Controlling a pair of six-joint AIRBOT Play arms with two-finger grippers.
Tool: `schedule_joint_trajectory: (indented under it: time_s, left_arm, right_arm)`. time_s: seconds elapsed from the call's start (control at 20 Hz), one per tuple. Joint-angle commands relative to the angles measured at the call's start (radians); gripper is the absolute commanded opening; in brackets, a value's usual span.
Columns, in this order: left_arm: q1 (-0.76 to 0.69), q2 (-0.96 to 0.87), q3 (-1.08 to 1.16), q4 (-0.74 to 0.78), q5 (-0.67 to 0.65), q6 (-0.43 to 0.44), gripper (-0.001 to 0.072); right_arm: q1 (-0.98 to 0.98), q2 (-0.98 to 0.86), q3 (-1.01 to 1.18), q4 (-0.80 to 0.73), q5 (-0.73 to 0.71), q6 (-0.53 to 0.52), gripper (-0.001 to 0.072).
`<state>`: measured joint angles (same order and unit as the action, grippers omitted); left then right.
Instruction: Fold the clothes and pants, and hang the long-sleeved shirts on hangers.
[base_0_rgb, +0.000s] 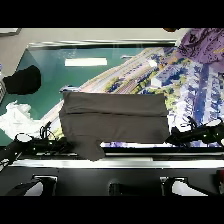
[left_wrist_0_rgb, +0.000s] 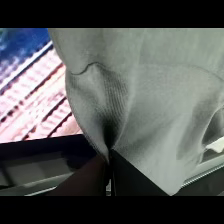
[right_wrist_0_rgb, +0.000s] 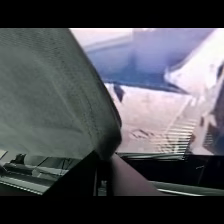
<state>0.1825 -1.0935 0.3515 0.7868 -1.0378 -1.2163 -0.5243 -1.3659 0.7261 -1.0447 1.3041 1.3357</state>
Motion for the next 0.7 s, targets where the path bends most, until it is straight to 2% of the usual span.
schedule_joint_trajectory:
  time_s: [0.0, 0.15, 0.3, 0.45, 0.65]
  left_arm:
    - [0.019, 0.028, 0.055, 0.082, -0.077, -0.058, 0.0017]
    - [0.049, 0.122, 0.145, 0.283, -0.215, -0.214, 0.0017]
    - [0.044, 0.227, 0.196, 0.326, -0.320, -0.264, 0.0017]
    - [0.007, 0.232, 0.275, 0.317, -0.280, -0.274, 0.0016]
    - [-0.055, 0.110, 0.430, 0.314, -0.206, -0.273, 0.0016]
  right_arm:
    - [0.000, 0.048, 0.005, -0.030, 0.026, 0.035, 0.0032]
    - [0.000, 0.158, 0.006, -0.151, 0.072, 0.133, 0.0032]
    - [0.000, 0.270, 0.006, -0.189, 0.128, 0.152, 0.0032]
    - [0.000, 0.303, 0.006, -0.160, 0.113, 0.126, 0.0032]
    - [0.000, 0.298, 0.041, -0.084, 0.048, 0.061, 0.0031]
